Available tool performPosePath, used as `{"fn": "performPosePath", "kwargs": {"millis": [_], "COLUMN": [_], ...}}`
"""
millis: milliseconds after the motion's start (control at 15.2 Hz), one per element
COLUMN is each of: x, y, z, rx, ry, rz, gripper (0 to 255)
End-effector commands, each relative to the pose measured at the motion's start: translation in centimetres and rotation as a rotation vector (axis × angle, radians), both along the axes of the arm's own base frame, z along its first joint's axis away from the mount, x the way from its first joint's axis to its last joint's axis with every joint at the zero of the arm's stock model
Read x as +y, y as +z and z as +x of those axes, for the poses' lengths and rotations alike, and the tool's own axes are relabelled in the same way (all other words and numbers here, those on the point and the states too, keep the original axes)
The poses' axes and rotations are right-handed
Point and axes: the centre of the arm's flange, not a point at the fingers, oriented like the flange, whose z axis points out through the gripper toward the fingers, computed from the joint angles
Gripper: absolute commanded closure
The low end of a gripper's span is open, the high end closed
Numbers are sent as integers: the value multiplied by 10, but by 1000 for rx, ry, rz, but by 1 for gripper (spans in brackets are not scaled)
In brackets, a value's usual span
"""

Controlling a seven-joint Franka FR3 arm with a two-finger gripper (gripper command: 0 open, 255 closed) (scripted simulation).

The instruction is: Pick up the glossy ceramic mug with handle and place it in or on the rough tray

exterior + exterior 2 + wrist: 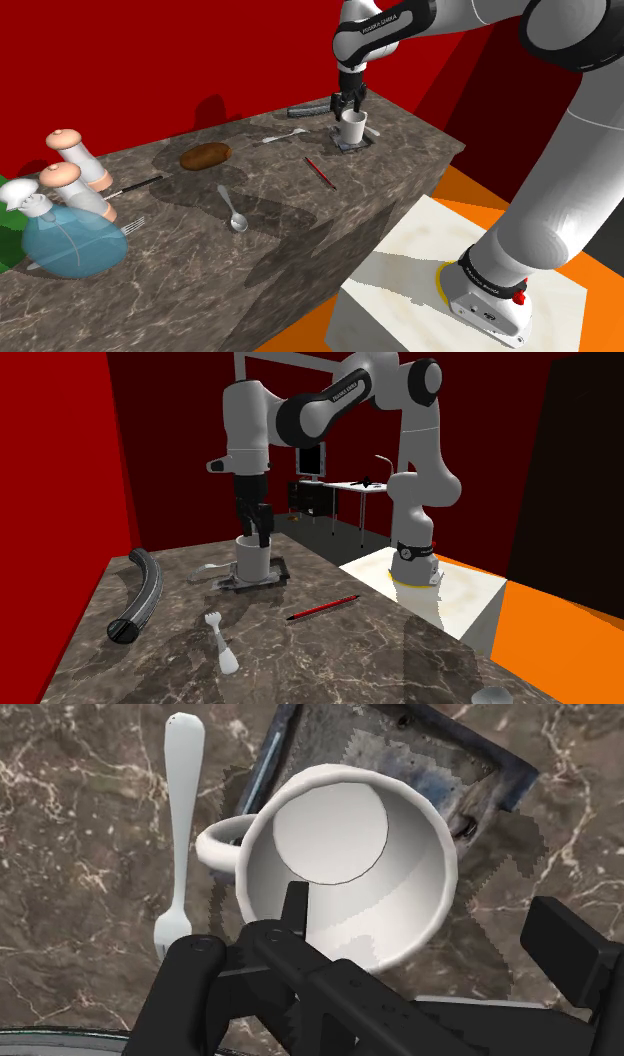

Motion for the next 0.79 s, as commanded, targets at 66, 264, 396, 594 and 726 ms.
{"fn": "performPosePath", "kwargs": {"millis": [66,264,396,594,726], "x": [1,2,2,2,2], "y": [26,50,50,50,50], "z": [1,3,3,3,3], "rx": [0,0,0,0,0], "ry": [0,0,0,0,0], "rz": [0,0,0,0,0], "gripper": [0,0,0,0,0]}}
